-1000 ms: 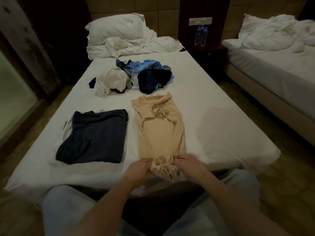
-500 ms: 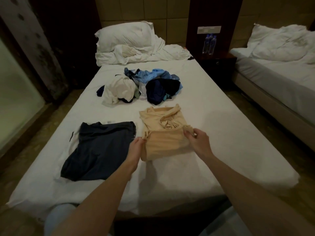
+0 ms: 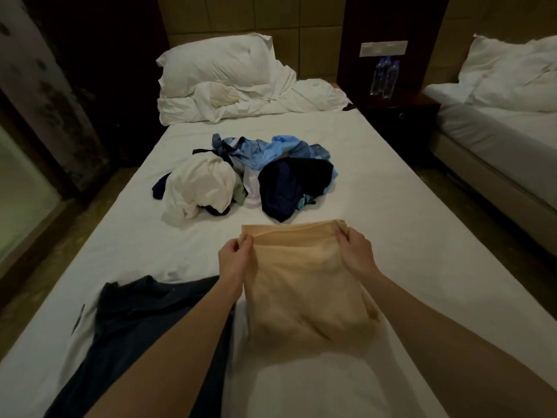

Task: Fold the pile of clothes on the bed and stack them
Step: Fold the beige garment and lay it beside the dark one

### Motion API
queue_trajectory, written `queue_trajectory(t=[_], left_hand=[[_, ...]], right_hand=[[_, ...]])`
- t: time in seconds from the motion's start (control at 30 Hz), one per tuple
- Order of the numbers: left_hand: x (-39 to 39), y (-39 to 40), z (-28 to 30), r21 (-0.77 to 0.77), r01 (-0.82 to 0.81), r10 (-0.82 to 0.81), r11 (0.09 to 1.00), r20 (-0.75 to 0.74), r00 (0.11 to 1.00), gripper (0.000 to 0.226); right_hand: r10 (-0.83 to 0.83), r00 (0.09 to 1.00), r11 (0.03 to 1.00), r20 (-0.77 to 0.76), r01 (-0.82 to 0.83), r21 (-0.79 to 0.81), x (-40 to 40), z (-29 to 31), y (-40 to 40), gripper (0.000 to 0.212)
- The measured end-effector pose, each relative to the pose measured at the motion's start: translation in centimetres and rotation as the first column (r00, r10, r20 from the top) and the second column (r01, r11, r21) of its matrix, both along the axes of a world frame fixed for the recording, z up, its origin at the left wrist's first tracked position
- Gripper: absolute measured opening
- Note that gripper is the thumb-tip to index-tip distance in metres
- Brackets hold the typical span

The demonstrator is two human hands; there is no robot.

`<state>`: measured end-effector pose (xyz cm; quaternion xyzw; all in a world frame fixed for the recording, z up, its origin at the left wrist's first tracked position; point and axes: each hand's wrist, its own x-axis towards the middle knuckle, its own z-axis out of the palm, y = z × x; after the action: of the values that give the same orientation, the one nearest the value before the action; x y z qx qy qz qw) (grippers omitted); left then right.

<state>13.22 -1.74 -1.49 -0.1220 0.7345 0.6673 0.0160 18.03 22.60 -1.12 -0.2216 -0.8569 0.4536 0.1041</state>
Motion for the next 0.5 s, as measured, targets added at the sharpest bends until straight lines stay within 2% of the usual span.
queue_trajectory(t=[0.13,0.23,0.3,0.33,0.4,0.43,0.5], left_hand=[[-5.6,1.1,-4.3,-0.276,0.033,-0.044,0.96,-0.034,0.998,0.032],[-8.2,1.7,-7.1,-0.506,0.077,-0.116,0.859,-0.046,0.992,0.025],[-9.1,1.9,-8.2,-0.626,0.122,-0.172,0.77,-0.019,0.985,0.04],[-9.4,2.0,-8.5,-0.679,0.145,-0.213,0.72,-0.016,0.977,0.038],[-9.7,2.1,-8.5,-0.734,0.183,-0.298,0.653,-0.027,0.954,0.017],[-9.5,2.2,-8.1,-0.718,0.193,-0.305,0.668,-0.027,0.952,0.018],[-8.8,2.2,-6.7,-0.589,0.198,-0.257,0.783,-0.017,0.966,0.028]], right_hand=[[0.018,0.992,0.996,0.126,-0.03,0.088,-6.2,-4.6,1.5,0.042],[-0.036,0.961,0.971,0.272,-0.031,0.239,-8.5,-6.9,1.7,0.039],[-0.056,0.951,0.946,0.303,-0.046,0.321,-8.9,-7.5,1.6,0.035],[-0.045,0.954,0.944,0.296,-0.056,0.325,-9.0,-7.7,1.5,0.031],[-0.023,0.969,0.982,0.247,-0.025,0.19,-9.0,-7.6,1.5,0.026],[-0.011,0.976,0.996,0.219,-0.009,0.092,-8.8,-7.1,1.6,0.032],[0.023,0.984,0.998,0.176,-0.012,-0.066,-8.3,-5.6,1.8,0.048]])
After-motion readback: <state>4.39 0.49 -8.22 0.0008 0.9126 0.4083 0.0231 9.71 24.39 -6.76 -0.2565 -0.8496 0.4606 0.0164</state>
